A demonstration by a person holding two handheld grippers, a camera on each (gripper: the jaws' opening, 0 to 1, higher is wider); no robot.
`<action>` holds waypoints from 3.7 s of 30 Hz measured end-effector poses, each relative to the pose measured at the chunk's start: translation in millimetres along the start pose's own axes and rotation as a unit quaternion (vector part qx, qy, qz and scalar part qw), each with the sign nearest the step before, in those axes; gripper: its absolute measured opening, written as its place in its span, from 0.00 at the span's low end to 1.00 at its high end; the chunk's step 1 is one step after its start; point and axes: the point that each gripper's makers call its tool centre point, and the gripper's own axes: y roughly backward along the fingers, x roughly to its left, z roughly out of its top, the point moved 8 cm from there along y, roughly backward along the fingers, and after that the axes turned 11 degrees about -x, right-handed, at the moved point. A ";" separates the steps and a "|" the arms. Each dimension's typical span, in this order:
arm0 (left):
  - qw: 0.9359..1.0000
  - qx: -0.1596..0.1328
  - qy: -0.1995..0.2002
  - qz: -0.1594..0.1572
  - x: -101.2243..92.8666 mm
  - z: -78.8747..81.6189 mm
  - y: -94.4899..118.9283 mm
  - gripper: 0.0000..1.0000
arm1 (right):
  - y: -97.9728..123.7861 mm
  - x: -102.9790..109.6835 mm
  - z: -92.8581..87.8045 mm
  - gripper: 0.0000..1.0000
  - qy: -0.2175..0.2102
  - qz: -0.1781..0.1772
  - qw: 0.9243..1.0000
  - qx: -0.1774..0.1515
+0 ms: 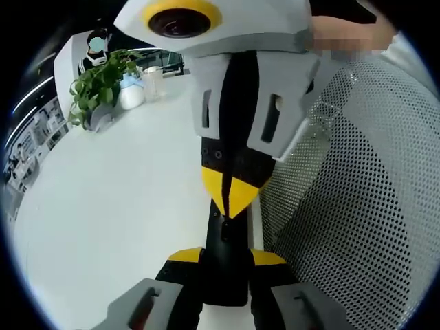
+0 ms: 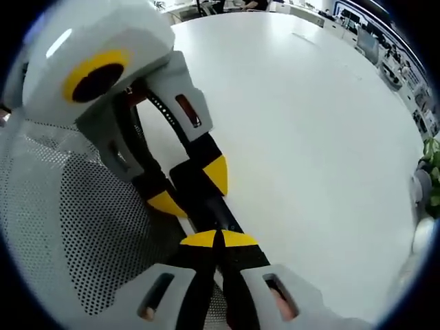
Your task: Press the specified remote control buttons in sequence, fully releasing each button before pressing the next.
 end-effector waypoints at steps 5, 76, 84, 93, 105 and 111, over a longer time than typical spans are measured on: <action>1.000 0.000 0.001 0.000 -0.2 0.3 0.2 0.24 | 0.2 -2.0 -0.1 0.00 -0.006 0.000 1.000 0.000; 1.000 -0.006 0.005 0.006 -0.8 -0.2 0.1 0.25 | -1.3 9.0 -4.9 0.00 0.013 0.035 0.999 0.023; 1.000 -0.009 0.007 0.008 -0.9 -0.6 0.3 0.25 | 3.2 1.8 -0.9 0.00 0.005 0.017 1.000 0.007; 1.000 -0.009 0.008 0.008 -1.4 -0.6 0.4 0.25 | -1.2 5.9 -3.1 0.00 0.025 0.022 0.999 0.017; 1.000 -0.010 0.008 0.008 -1.2 -0.9 0.2 0.25 | -1.6 5.8 -3.3 0.00 0.018 0.030 0.999 0.016; 1.000 -0.011 0.009 0.009 -1.3 -1.0 0.3 0.25 | -1.6 6.8 -3.7 0.00 0.022 0.028 0.999 0.016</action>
